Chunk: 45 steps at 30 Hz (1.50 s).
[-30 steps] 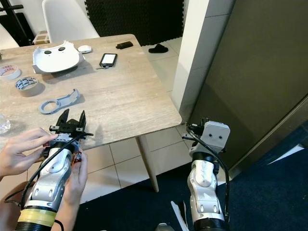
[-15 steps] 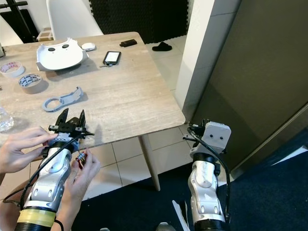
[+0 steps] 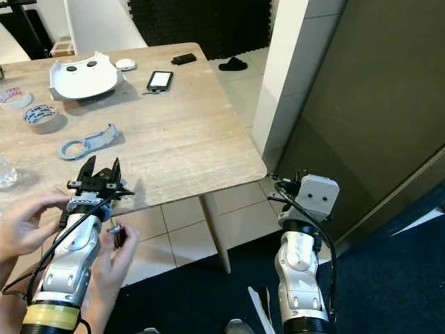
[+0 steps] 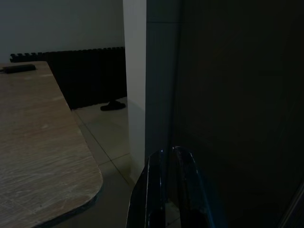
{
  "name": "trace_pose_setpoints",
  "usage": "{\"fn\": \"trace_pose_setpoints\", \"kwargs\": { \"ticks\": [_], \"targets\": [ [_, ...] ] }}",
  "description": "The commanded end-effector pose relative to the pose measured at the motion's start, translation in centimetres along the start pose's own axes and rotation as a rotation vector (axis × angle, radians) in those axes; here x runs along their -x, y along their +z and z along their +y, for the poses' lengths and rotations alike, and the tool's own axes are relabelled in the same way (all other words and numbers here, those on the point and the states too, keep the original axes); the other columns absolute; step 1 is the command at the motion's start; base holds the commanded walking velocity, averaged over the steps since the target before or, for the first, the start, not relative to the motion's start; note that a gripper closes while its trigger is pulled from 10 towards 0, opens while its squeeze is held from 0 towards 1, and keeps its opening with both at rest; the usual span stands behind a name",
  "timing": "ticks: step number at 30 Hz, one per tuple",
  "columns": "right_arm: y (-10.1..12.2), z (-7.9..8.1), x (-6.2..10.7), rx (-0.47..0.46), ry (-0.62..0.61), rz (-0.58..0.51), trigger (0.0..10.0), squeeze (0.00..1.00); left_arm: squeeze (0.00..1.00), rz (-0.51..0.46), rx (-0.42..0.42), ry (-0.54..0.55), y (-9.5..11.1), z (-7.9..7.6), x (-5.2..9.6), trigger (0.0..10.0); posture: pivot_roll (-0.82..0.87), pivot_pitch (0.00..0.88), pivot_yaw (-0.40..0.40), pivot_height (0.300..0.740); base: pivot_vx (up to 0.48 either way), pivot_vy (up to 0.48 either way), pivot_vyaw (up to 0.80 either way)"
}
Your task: Restocking fridge
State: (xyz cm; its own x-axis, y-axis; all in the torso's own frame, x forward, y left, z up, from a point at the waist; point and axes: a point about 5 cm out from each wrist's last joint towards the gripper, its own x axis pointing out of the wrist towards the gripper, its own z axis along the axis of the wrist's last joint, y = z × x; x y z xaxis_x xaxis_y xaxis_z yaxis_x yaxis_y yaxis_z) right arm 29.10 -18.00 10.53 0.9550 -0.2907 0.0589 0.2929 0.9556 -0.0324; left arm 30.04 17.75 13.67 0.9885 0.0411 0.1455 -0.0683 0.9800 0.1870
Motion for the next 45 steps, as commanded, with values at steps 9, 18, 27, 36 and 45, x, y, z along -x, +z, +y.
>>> {"fn": "trace_pose_setpoints", "kwargs": {
  "ticks": [9,18,27,36,45],
  "targets": [
    [-0.28,0.11,0.01,0.007,0.009,0.022,10.0,0.00,0.00,0.019,0.000,0.025,-0.32,0.48,0.01,10.0,0.02,0.160,-0.014,0.740,0.000,0.000,0.00],
    [-0.23,-0.37,-0.05,0.005,0.000,0.023,10.0,0.00,0.00,0.015,0.005,0.023,-0.12,0.09,-0.07,10.0,0.02,0.164,-0.013,0.740,0.000,0.000,0.00],
    [-0.17,-0.31,-0.08,0.007,-0.003,0.017,10.0,0.00,0.00,0.003,-0.002,0.015,0.10,0.12,-0.42,10.0,0.02,0.157,-0.013,0.740,0.000,0.000,0.00],
    [-0.05,-0.05,-0.28,0.004,0.002,0.017,10.0,0.00,0.00,0.005,0.002,0.026,0.06,0.38,-0.32,10.0,0.02,0.157,-0.017,0.740,0.000,0.000,0.00],
    [-0.34,-0.45,-0.21,0.015,-0.003,0.024,10.0,0.00,0.00,0.005,0.006,0.027,0.01,0.10,-0.32,10.0,0.01,0.159,-0.022,0.740,0.000,0.000,0.00]
  ]
}}
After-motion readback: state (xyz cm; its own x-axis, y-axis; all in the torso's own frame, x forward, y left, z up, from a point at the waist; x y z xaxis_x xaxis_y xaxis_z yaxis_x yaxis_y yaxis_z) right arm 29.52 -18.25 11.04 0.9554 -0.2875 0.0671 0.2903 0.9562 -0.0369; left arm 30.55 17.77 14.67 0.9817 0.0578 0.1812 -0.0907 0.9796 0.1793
